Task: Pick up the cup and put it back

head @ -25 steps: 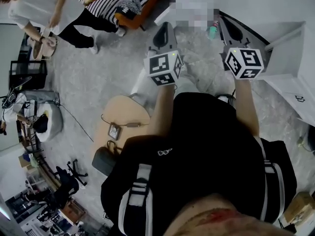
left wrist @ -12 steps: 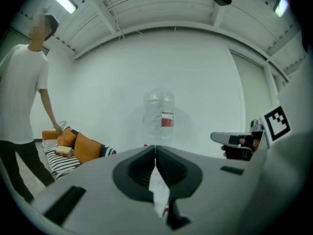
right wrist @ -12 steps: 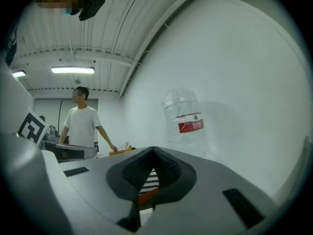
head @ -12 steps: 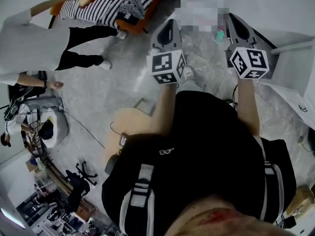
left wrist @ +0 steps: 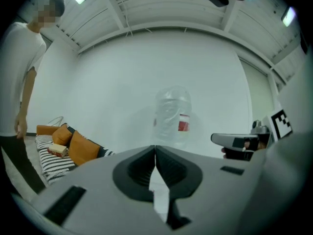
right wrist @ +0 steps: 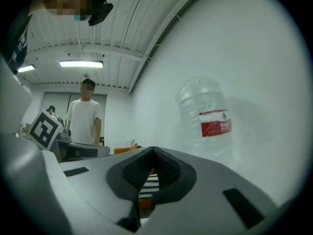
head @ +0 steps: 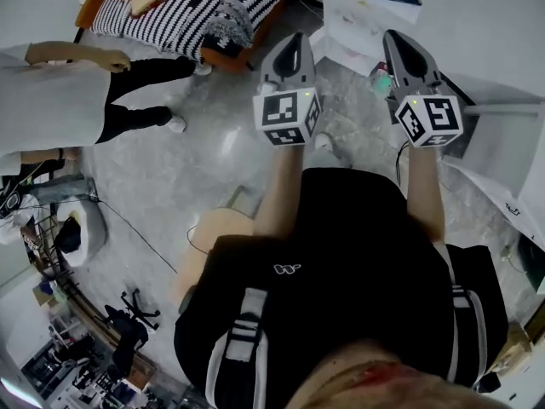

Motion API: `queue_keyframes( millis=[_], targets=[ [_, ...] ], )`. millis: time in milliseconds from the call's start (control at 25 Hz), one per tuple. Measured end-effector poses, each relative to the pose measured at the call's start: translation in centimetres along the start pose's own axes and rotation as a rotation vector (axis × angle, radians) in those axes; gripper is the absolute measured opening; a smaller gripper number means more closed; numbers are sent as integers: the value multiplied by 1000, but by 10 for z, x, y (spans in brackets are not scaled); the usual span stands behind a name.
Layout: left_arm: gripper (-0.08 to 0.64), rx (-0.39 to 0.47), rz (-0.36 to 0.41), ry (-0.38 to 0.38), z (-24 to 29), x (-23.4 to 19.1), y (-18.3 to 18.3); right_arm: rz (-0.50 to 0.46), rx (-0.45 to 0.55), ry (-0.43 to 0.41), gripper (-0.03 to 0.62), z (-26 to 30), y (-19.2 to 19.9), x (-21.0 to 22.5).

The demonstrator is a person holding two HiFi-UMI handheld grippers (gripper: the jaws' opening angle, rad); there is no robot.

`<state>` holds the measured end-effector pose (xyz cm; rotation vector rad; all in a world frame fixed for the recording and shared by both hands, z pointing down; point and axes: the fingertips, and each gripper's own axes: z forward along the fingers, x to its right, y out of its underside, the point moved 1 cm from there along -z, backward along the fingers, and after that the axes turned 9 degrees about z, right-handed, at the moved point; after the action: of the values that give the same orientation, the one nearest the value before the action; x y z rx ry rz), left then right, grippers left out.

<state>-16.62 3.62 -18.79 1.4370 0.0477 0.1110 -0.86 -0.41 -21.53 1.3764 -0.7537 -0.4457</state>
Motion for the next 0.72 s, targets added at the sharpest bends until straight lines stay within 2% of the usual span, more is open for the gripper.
queue_keyframes(
  millis=[160, 320, 520, 720],
  targets=[
    [14, -1, 4, 29, 24, -1, 2, 19, -27, 45, 9, 1, 11, 27],
    [14, -15, -6, 20, 44, 2, 6, 29, -47, 71, 9, 4, 15, 51],
    [14, -71, 24, 50, 72, 38, 28, 51, -66, 83, 9, 9, 26, 90],
    [14, -70, 17, 74, 102, 63, 26, 43, -71, 74, 9, 21, 21, 113]
  ],
)
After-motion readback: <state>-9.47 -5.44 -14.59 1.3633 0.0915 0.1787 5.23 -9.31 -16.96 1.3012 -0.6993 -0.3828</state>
